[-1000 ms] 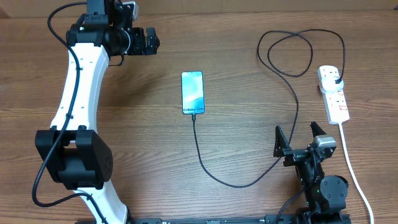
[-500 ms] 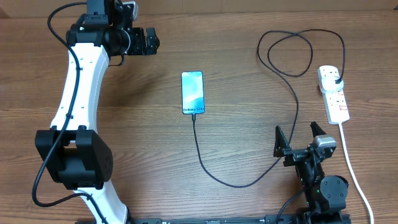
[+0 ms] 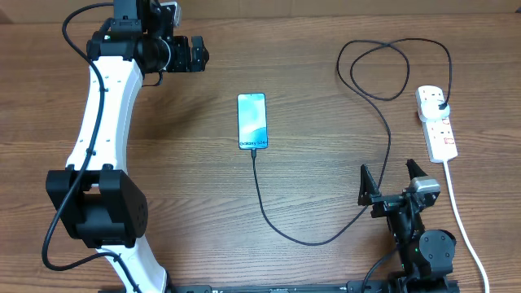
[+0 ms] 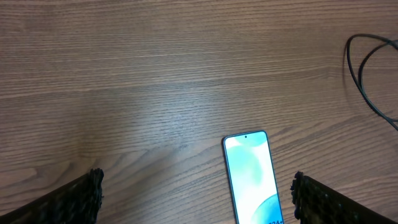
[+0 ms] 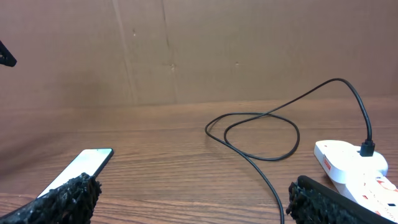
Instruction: Plug charger to phone and switch on socket
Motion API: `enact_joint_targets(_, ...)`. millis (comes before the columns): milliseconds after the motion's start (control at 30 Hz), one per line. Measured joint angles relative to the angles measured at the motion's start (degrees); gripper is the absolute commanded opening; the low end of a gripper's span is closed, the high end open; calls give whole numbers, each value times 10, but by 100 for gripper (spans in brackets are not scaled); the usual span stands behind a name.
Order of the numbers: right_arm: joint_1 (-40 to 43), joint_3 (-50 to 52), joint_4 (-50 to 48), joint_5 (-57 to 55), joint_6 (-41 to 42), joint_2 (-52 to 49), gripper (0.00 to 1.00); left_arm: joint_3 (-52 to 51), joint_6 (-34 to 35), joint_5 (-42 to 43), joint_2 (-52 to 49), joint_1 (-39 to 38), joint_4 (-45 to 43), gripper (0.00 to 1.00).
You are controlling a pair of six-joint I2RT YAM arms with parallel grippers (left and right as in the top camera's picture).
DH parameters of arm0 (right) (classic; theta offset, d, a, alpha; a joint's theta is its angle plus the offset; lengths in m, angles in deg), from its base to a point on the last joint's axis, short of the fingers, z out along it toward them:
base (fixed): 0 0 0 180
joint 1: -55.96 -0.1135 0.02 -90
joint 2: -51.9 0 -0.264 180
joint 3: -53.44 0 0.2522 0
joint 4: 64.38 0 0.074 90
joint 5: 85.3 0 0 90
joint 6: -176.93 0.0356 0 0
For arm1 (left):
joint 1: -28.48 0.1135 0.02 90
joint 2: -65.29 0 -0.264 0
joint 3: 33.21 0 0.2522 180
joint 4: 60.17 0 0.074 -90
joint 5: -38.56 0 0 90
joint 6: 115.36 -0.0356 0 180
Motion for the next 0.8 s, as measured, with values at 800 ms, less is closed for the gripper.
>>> enact_joint_targets(800,0,0,0,0,0,0,100,-39,-13,-139,291,0,126,99)
